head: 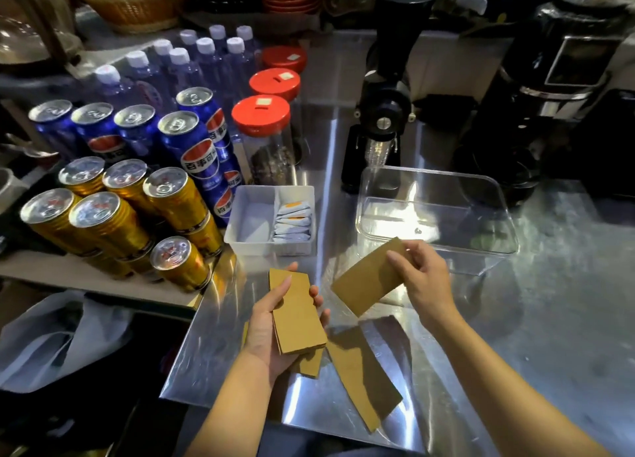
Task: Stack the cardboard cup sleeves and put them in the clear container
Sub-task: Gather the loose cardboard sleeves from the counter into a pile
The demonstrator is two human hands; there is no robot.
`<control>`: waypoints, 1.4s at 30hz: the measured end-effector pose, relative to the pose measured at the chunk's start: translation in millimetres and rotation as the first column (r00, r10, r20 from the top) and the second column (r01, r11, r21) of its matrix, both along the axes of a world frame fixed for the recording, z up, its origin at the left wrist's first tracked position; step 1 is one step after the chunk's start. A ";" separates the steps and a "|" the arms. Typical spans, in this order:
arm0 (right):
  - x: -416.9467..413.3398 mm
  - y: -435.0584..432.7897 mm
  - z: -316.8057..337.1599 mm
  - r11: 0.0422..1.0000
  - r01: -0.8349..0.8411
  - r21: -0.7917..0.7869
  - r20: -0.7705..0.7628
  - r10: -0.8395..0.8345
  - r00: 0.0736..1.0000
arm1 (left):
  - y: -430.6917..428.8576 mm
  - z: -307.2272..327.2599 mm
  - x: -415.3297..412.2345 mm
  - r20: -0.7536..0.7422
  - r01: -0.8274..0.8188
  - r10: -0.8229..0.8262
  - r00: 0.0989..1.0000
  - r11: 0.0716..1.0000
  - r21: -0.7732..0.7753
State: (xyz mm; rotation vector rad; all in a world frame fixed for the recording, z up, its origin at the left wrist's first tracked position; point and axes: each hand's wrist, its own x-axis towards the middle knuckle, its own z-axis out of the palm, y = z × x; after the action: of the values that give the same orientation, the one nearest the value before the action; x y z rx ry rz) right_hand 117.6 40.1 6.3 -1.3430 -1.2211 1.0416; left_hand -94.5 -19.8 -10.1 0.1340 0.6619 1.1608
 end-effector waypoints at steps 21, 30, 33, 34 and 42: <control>-14.4 -22.5 11.7 0.975 -0.210 -0.070 0.001 0.210 0.978 | 7.7 14.9 45.8 0.083 0.303 -0.305 0.949 0.952 0.039; -21.2 -35.4 -15.4 0.603 -0.655 -0.455 0.640 0.733 0.231 | 8.4 9.9 -8.3 0.151 -0.064 0.062 0.987 0.998 0.006; -27.7 -38.0 -23.8 0.591 -0.628 -0.506 0.753 0.658 0.012 | 6.3 9.8 -12.1 0.125 -0.094 0.098 0.987 0.995 -0.033; -29.2 -37.5 -25.0 0.603 -0.611 -0.513 0.773 0.634 -0.023 | 6.0 9.0 -11.6 0.116 -0.097 0.103 0.988 0.994 -0.052; 0.8 -28.1 -16.7 0.742 -0.512 -0.432 0.516 0.669 0.535 | 8.8 1.7 0.2 0.073 -0.012 0.022 0.997 0.991 -0.133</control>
State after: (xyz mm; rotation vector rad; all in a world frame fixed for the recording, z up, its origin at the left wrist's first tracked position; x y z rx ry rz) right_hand 118.4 12.0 -10.4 -1.5683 -2.2794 1.2547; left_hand -94.3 -11.0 -8.4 -0.0273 0.6733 1.1296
